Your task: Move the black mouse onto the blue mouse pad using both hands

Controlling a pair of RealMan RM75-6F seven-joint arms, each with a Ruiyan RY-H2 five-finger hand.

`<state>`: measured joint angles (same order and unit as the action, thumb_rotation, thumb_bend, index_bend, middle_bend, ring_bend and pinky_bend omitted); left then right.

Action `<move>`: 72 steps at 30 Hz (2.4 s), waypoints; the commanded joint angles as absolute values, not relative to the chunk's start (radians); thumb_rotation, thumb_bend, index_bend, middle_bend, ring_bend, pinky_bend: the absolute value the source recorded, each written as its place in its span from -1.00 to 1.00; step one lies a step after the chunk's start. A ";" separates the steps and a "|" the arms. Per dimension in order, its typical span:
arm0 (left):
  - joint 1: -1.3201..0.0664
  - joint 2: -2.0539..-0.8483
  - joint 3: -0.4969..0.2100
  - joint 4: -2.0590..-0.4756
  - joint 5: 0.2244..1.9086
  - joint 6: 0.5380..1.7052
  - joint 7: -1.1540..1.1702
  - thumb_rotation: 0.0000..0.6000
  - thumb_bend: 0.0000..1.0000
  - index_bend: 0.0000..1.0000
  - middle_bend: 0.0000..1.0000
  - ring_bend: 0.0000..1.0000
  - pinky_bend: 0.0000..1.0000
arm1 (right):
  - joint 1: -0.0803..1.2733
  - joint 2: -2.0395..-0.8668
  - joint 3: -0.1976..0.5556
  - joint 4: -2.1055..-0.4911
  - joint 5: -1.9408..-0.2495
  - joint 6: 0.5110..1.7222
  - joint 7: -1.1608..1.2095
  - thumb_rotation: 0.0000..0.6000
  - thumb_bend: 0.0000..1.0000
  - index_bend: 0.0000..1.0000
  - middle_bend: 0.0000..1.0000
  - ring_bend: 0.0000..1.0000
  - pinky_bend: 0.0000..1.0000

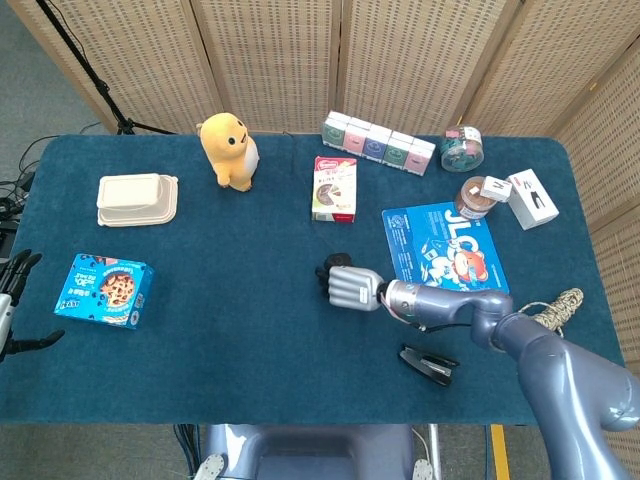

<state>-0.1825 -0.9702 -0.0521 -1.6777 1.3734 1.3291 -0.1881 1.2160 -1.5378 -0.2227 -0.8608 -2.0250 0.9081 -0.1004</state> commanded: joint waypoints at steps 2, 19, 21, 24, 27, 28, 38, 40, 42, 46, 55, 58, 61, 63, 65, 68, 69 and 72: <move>-0.181 -0.975 -0.051 -1.684 1.377 1.330 -0.172 1.00 -0.85 -1.00 -1.00 -1.00 -1.00 | 1.195 -1.445 -0.264 -0.873 -2.034 0.930 -0.128 1.00 0.10 0.07 -0.31 -0.64 -0.38; -0.181 -1.005 -0.052 -1.712 1.368 1.322 -0.074 1.00 -0.85 -1.00 -1.00 -1.00 -1.00 | 1.019 -1.477 -0.382 -0.538 -2.060 1.065 -0.001 1.00 0.22 0.05 -0.32 -0.64 -0.41; -0.181 -1.006 -0.053 -1.712 1.365 1.321 -0.069 1.00 -0.85 -1.00 -1.00 -1.00 -1.00 | 1.012 -1.494 -0.386 -0.508 -2.063 1.070 0.015 1.00 0.22 0.05 -0.32 -0.64 -0.41; -0.181 -1.007 -0.055 -1.711 1.360 1.319 -0.068 1.00 -0.85 -1.00 -1.00 -1.00 -1.00 | 0.997 -1.525 -0.395 -0.460 -2.064 1.071 0.039 1.00 0.22 0.05 -0.32 -0.64 -0.41; -0.181 -1.006 -0.058 -1.708 1.357 1.318 -0.072 1.00 -0.85 -1.00 -1.00 -1.00 -1.00 | 0.985 -1.554 -0.405 -0.413 -2.070 1.077 0.050 1.00 0.22 0.05 -0.32 -0.66 -0.44; -0.181 -1.006 -0.058 -1.707 1.357 1.317 -0.075 1.00 -0.85 -1.00 -1.00 -1.00 -1.00 | 0.981 -1.562 -0.407 -0.398 -2.072 1.085 0.047 1.00 0.22 0.04 -0.33 -0.69 -0.47; -0.180 -1.003 -0.061 -1.703 1.352 1.309 -0.085 1.00 -0.85 -1.00 -1.00 -1.00 -1.00 | 0.959 -1.622 -0.430 -0.282 -2.081 1.079 0.066 1.00 0.22 0.02 -0.35 -0.77 -0.55; -0.181 -1.003 -0.062 -1.701 1.348 1.306 -0.085 1.00 -0.85 -1.00 -1.00 -1.00 -1.00 | 0.955 -1.626 -0.441 -0.263 -2.084 1.071 0.078 1.00 0.22 0.01 -0.36 -0.78 -0.56; -0.182 -1.004 -0.063 -1.701 1.348 1.304 -0.085 1.00 -0.85 -1.00 -1.00 -1.00 -1.00 | 0.950 -1.628 -0.444 -0.252 -2.083 1.070 0.085 1.00 0.21 -0.04 -0.39 -0.81 -0.58; -0.182 -1.006 -0.063 -1.703 1.347 1.302 -0.078 1.00 -0.85 -1.00 -1.00 -1.00 -1.00 | 0.941 -1.628 -0.447 -0.234 -2.076 1.047 0.085 1.00 0.21 -0.59 -0.70 -0.98 -0.71; -0.182 -1.009 -0.062 -1.709 1.352 1.303 -0.065 1.00 -0.85 -1.00 -1.00 -1.00 -1.00 | 0.936 -1.616 -0.446 -0.245 -2.065 1.070 0.071 1.00 0.21 -1.00 -1.00 -1.00 -0.93; -0.181 -1.007 -0.062 -1.709 1.353 1.304 -0.071 1.00 -0.85 -1.00 -1.00 -1.00 -1.00 | 0.936 -1.609 -0.446 -0.252 -2.065 1.086 0.058 1.00 0.21 -1.00 -1.00 -1.00 -0.95; -0.180 -1.004 -0.063 -1.707 1.354 1.305 -0.079 1.00 -0.85 -1.00 -1.00 -1.00 -1.00 | 0.940 -1.592 -0.444 -0.266 -2.063 1.112 0.043 1.00 0.21 -1.00 -1.00 -1.00 -0.96; -0.180 -1.003 -0.063 -1.707 1.356 1.304 -0.083 1.00 -0.85 -1.00 -1.00 -1.00 -1.00 | 0.943 -1.579 -0.442 -0.280 -2.062 1.126 0.032 1.00 0.21 -1.00 -1.00 -1.00 -0.97; -0.179 -1.000 -0.062 -1.706 1.361 1.305 -0.089 1.00 -0.85 -1.00 -1.00 -1.00 -1.00 | 0.944 -1.560 -0.436 -0.298 -2.059 1.148 0.016 1.00 0.21 -1.00 -1.00 -1.00 -0.98; -0.176 -0.995 -0.058 -1.705 1.368 1.305 -0.101 1.00 -0.85 -1.00 -1.00 -1.00 -1.00 | 0.942 -1.520 -0.416 -0.349 -2.042 1.193 -0.007 1.00 0.21 -1.00 -1.00 -1.00 -0.98; -0.174 -0.993 -0.057 -1.705 1.371 1.307 -0.107 1.00 -0.85 -1.00 -1.00 -1.00 -1.00 | 0.937 -1.499 -0.404 -0.372 -2.032 1.223 -0.017 1.00 0.21 -1.00 -1.00 -1.00 -0.98; -0.168 -0.984 -0.053 -1.703 1.384 1.315 -0.129 1.00 -0.85 -1.00 -1.00 -1.00 -1.00 | 0.906 -1.432 -0.352 -0.479 -1.980 1.300 -0.047 1.00 0.21 -1.00 -1.00 -1.00 -0.98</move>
